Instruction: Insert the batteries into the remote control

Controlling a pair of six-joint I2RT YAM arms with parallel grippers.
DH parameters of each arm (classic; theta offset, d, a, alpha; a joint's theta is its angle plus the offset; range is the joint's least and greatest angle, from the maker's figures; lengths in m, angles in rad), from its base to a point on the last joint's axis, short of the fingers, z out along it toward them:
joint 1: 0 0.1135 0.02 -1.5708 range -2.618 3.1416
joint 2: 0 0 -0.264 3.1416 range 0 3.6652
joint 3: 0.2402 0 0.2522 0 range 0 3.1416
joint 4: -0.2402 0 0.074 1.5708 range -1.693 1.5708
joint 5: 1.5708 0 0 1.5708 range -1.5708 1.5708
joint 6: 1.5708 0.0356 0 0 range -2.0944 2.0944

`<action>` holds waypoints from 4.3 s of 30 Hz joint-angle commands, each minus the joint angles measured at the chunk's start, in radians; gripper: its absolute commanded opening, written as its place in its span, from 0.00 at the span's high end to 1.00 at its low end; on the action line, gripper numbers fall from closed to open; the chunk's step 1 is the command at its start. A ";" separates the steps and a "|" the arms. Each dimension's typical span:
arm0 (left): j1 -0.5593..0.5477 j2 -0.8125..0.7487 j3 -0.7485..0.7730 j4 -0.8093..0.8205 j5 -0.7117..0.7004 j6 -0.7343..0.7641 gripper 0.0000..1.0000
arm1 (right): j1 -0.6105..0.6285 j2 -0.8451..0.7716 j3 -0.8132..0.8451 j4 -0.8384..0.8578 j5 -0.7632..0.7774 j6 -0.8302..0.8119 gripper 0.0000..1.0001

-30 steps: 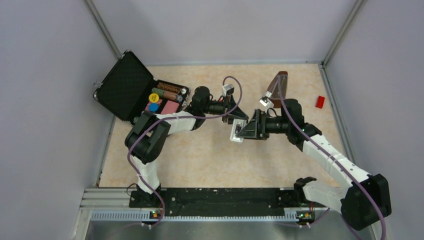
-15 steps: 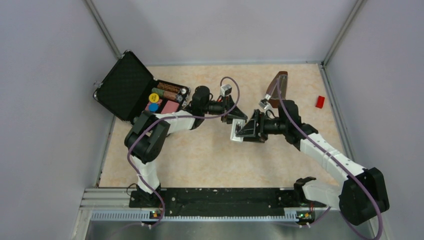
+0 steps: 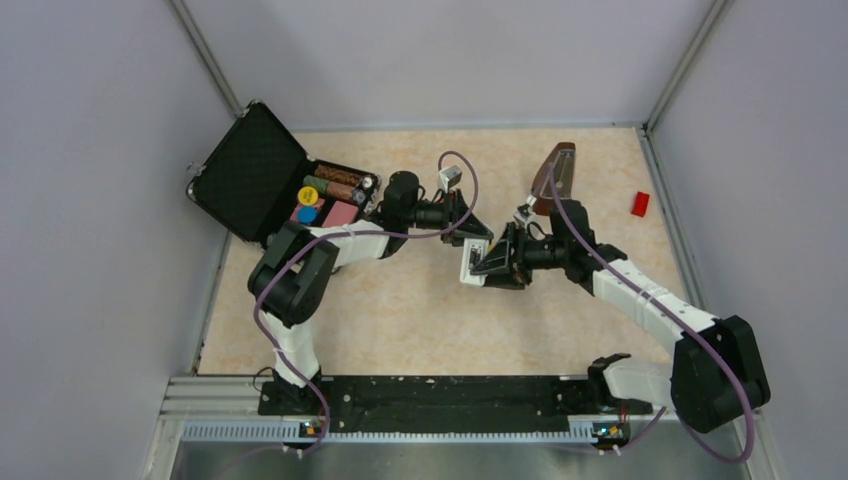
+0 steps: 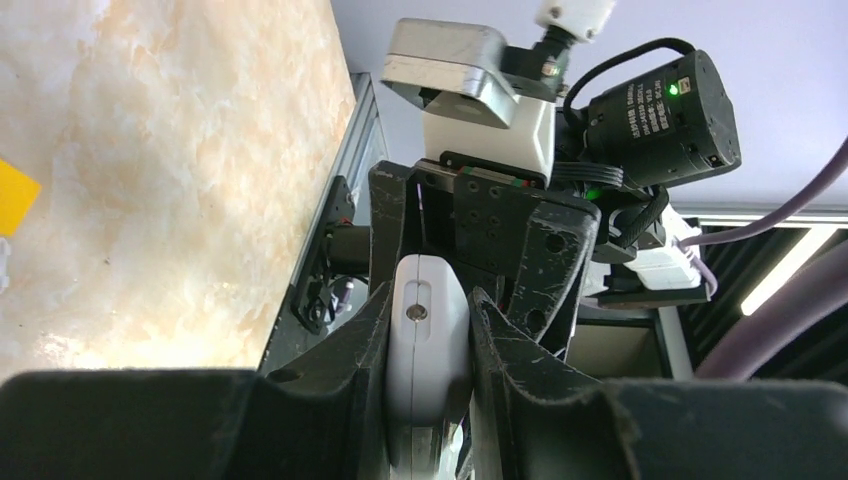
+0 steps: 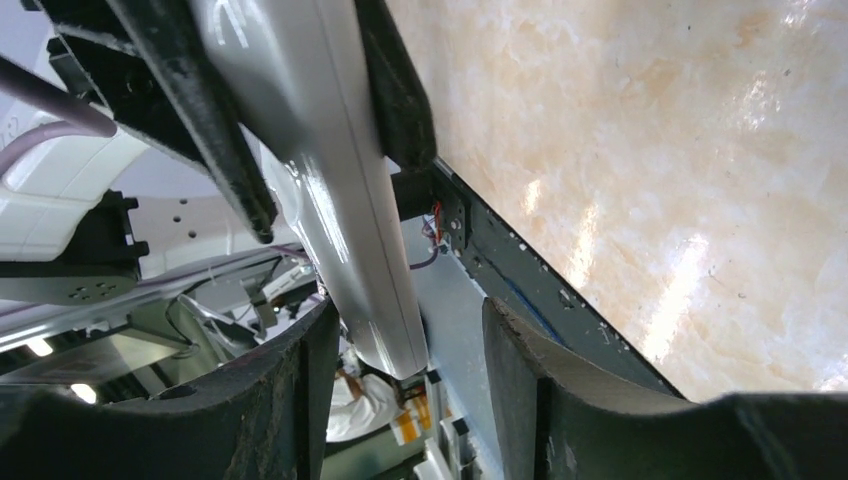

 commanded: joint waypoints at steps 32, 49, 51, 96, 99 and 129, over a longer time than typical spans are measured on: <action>-0.029 -0.297 0.028 -0.166 -0.003 0.459 1.00 | -0.042 -0.028 -0.143 0.212 0.289 0.620 0.53; 0.050 -0.315 0.057 -0.421 -0.167 0.553 1.00 | -0.051 -0.067 -0.009 0.197 0.149 0.300 0.24; 0.066 -0.327 0.048 -0.424 -0.178 0.552 1.00 | -0.052 -0.085 0.017 0.174 0.156 0.228 0.22; 0.129 -0.630 -0.138 0.002 -0.244 0.224 0.66 | 0.158 0.125 0.352 0.406 -0.110 -0.088 1.00; 0.129 -0.646 -0.121 -0.040 -0.205 0.268 0.51 | 0.159 0.126 0.367 0.374 -0.151 -0.105 1.00; 0.158 -0.670 -0.049 -0.507 0.095 0.549 0.53 | 0.157 0.165 0.464 -0.039 -0.355 -0.379 1.00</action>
